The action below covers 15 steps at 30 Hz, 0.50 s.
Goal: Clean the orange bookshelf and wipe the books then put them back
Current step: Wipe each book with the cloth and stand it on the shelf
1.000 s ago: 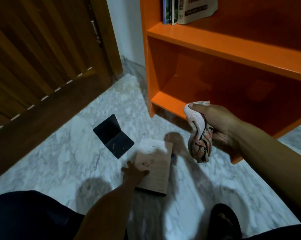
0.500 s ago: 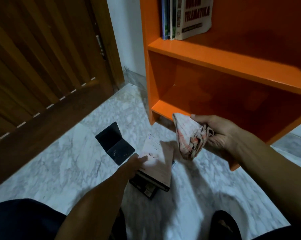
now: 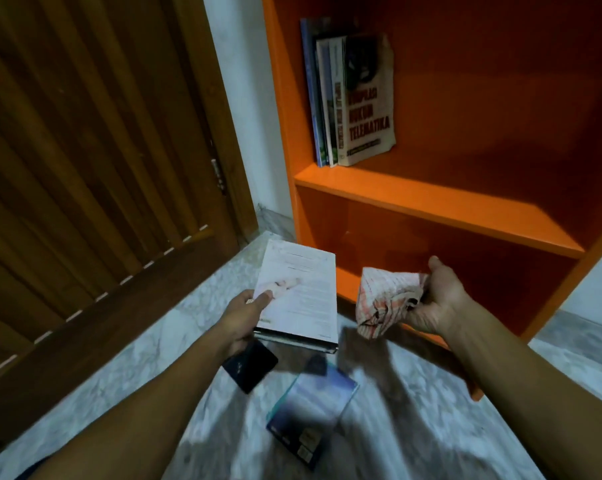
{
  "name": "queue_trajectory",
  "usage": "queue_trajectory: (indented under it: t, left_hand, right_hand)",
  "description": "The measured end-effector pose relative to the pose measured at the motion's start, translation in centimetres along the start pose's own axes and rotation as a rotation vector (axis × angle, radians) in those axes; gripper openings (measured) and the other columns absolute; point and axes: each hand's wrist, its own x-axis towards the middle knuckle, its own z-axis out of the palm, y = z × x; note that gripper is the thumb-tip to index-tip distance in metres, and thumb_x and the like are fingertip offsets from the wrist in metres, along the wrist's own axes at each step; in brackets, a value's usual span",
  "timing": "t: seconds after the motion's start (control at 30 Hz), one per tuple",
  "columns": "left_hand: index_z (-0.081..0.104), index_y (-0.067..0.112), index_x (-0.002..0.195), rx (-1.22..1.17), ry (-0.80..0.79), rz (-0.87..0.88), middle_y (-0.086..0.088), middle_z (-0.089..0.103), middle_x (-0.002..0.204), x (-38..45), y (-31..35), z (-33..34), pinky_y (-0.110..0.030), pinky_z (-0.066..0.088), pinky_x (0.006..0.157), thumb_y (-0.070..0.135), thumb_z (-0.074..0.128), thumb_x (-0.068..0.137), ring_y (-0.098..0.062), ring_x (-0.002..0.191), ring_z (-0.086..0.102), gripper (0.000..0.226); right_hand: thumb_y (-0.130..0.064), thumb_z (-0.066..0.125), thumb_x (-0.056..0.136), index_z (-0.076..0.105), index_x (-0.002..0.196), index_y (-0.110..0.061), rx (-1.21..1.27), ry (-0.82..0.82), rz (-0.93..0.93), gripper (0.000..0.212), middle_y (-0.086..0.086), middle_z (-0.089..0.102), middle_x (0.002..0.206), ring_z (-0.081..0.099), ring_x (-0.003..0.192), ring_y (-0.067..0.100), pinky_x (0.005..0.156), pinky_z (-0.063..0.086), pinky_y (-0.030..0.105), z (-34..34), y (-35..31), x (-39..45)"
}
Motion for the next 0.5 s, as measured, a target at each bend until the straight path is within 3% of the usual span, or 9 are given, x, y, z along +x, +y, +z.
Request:
queue_trajectory:
  t: [0.07, 0.13, 0.2, 0.27, 0.3, 0.37, 0.43, 0.5]
  left_hand:
    - [0.058, 0.009, 0.11, 0.028, -0.014, 0.1, -0.016, 0.074, 0.102, -1.4, 3.0, -1.2, -0.033, 0.059, 0.063, 0.026, 0.06, 0.099, -0.027, 0.08, 0.073, 0.02]
    - [0.056, 0.011, 0.11, 0.057, -0.042, 0.171, -0.012, 0.074, 0.097, -3.1, 5.4, -2.4, -0.027, 0.056, 0.054, 0.026, 0.058, 0.099, -0.02, 0.072, 0.074, 0.018]
    - [0.057, 0.014, 0.112, 0.094, -0.096, 0.245, -0.009, 0.073, 0.098, -5.0, 7.3, -3.3, -0.027, 0.057, 0.063, 0.029, 0.057, 0.099, -0.016, 0.075, 0.075, 0.021]
    - [0.058, 0.018, 0.116, 0.125, -0.132, 0.299, -0.007, 0.072, 0.108, -6.6, 8.2, -3.8, -0.04, 0.056, 0.086, 0.035, 0.056, 0.098, -0.018, 0.091, 0.074, 0.025]
    - [0.058, 0.019, 0.118, 0.133, -0.149, 0.307, -0.005, 0.072, 0.111, -7.1, 8.4, -4.0, -0.044, 0.054, 0.093, 0.036, 0.056, 0.097, -0.019, 0.095, 0.073, 0.027]
    - [0.059, 0.018, 0.118, 0.127, -0.159, 0.342, -0.005, 0.073, 0.11, -8.3, 8.6, -3.6, -0.045, 0.053, 0.093, 0.036, 0.054, 0.098, -0.02, 0.096, 0.073, 0.028]
    - [0.059, 0.015, 0.117, 0.083, -0.177, 0.358, -0.007, 0.075, 0.106, -9.3, 8.8, -2.8, -0.038, 0.057, 0.081, 0.035, 0.053, 0.099, -0.021, 0.092, 0.074, 0.028]
    - [0.059, 0.015, 0.115, 0.03, -0.204, 0.378, -0.004, 0.077, 0.1, -10.0, 9.1, -1.7, -0.028, 0.059, 0.066, 0.034, 0.051, 0.1, -0.02, 0.086, 0.075, 0.025]
  right_hand:
    - [-0.058, 0.02, 0.101, 0.043, 0.105, 0.023, 0.057, -0.025, 0.002, 0.085, 0.043, 0.059, 0.093, 0.058, 0.101, 0.055, 0.097, 0.037, 0.066, 0.2, -0.7, 0.2]
    - [-0.032, 0.022, 0.106, 0.047, 0.116, 0.023, 0.023, -0.017, -0.022, 0.061, 0.04, 0.064, 0.09, 0.065, 0.085, 0.052, 0.081, 0.047, 0.064, 1.0, -1.0, 0.0]
    - [-0.014, 0.026, 0.105, 0.048, 0.126, 0.015, 0.001, 0.01, -0.068, 0.042, 0.035, 0.065, 0.097, 0.065, 0.085, 0.045, 0.073, 0.05, 0.056, 2.0, -1.3, 0.1]
    - [-0.009, 0.033, 0.104, 0.048, 0.129, 0.008, -0.011, 0.046, -0.161, 0.034, 0.029, 0.065, 0.108, 0.066, 0.09, 0.039, 0.071, 0.052, 0.051, 3.0, -1.6, 0.3]
    - [-0.009, 0.036, 0.103, 0.051, 0.127, 0.003, -0.037, 0.078, -0.261, 0.03, 0.025, 0.066, 0.109, 0.068, 0.091, 0.037, 0.071, 0.054, 0.05, 3.5, -1.6, 0.6]
    - [-0.015, 0.04, 0.104, 0.055, 0.122, -0.009, -0.168, 0.144, -0.552, 0.025, 0.015, 0.068, 0.106, 0.068, 0.089, 0.029, 0.069, 0.056, 0.04, 4.6, -1.5, 0.5]
    - [-0.024, 0.041, 0.102, 0.055, 0.119, -0.019, -0.331, 0.189, -0.88, 0.022, 0.011, 0.066, 0.106, 0.064, 0.085, 0.024, 0.069, 0.052, 0.034, 6.0, -1.4, 0.3]
    - [-0.025, 0.043, 0.102, 0.055, 0.107, -0.025, -0.519, 0.155, -1.111, 0.013, 0.006, 0.064, 0.103, 0.061, 0.09, 0.022, 0.075, 0.048, 0.039, 7.1, -1.0, 0.2]
